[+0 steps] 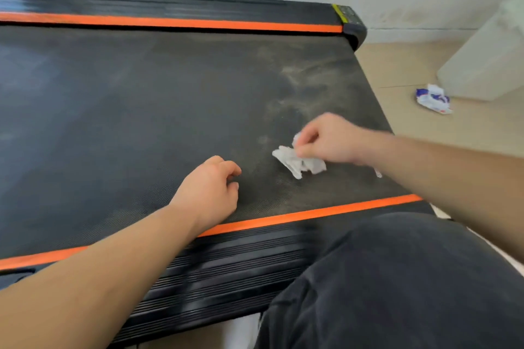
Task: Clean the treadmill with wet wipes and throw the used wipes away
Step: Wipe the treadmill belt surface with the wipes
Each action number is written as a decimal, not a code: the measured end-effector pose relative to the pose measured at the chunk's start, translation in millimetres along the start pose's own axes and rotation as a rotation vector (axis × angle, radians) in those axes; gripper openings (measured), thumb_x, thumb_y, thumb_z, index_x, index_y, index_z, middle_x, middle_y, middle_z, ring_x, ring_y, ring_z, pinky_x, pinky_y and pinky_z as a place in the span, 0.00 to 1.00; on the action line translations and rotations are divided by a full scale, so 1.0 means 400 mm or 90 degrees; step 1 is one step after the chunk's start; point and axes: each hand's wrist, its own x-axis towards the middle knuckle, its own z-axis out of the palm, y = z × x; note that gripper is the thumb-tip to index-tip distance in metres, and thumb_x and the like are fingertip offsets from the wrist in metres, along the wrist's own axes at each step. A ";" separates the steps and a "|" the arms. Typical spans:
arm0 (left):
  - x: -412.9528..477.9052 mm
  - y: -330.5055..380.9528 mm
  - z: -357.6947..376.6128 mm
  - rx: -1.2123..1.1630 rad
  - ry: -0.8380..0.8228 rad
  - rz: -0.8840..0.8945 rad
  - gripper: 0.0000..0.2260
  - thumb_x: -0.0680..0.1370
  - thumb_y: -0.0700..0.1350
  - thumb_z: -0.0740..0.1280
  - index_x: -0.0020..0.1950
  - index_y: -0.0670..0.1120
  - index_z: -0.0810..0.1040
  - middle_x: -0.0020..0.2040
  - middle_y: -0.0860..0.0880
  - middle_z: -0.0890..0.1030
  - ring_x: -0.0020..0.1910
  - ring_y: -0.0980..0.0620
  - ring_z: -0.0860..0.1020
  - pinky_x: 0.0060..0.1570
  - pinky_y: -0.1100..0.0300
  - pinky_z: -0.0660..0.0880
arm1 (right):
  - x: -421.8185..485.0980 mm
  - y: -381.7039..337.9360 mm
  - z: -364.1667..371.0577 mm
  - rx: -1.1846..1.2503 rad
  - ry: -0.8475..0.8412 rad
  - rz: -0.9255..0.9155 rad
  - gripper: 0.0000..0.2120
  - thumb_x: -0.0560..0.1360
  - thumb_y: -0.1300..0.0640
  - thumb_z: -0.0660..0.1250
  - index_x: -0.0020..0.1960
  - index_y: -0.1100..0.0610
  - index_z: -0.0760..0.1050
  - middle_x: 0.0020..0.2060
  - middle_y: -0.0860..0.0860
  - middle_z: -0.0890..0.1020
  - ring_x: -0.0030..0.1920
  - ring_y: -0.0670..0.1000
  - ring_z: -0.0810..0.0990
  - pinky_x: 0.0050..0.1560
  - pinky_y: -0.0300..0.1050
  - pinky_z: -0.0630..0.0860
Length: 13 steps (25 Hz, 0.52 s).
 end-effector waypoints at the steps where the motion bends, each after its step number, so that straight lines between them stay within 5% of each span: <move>1: 0.003 0.006 0.004 -0.003 -0.007 0.002 0.12 0.80 0.45 0.65 0.62 0.50 0.80 0.53 0.53 0.76 0.55 0.49 0.78 0.58 0.55 0.75 | 0.003 -0.037 -0.037 0.052 0.009 0.012 0.02 0.70 0.57 0.75 0.41 0.55 0.86 0.38 0.52 0.87 0.38 0.45 0.82 0.43 0.44 0.80; 5: 0.018 0.027 0.003 -0.009 -0.052 -0.038 0.14 0.80 0.46 0.63 0.66 0.50 0.78 0.58 0.51 0.75 0.57 0.47 0.78 0.59 0.52 0.75 | 0.045 -0.167 -0.035 0.011 0.007 0.010 0.05 0.71 0.57 0.71 0.40 0.56 0.85 0.39 0.50 0.87 0.42 0.51 0.86 0.44 0.45 0.83; 8: 0.044 -0.011 0.003 0.014 -0.032 -0.063 0.14 0.80 0.44 0.62 0.65 0.51 0.77 0.59 0.50 0.75 0.57 0.45 0.77 0.59 0.48 0.76 | 0.085 -0.176 0.106 -0.107 -0.114 -0.026 0.04 0.73 0.58 0.69 0.43 0.55 0.84 0.40 0.52 0.85 0.43 0.55 0.85 0.43 0.46 0.83; 13: 0.159 -0.047 0.029 0.044 0.013 -0.103 0.07 0.76 0.45 0.60 0.50 0.54 0.76 0.50 0.54 0.75 0.49 0.49 0.76 0.49 0.53 0.76 | 0.141 -0.079 0.186 -0.206 -0.055 -0.311 0.06 0.72 0.53 0.68 0.49 0.47 0.77 0.47 0.44 0.71 0.52 0.52 0.75 0.45 0.51 0.77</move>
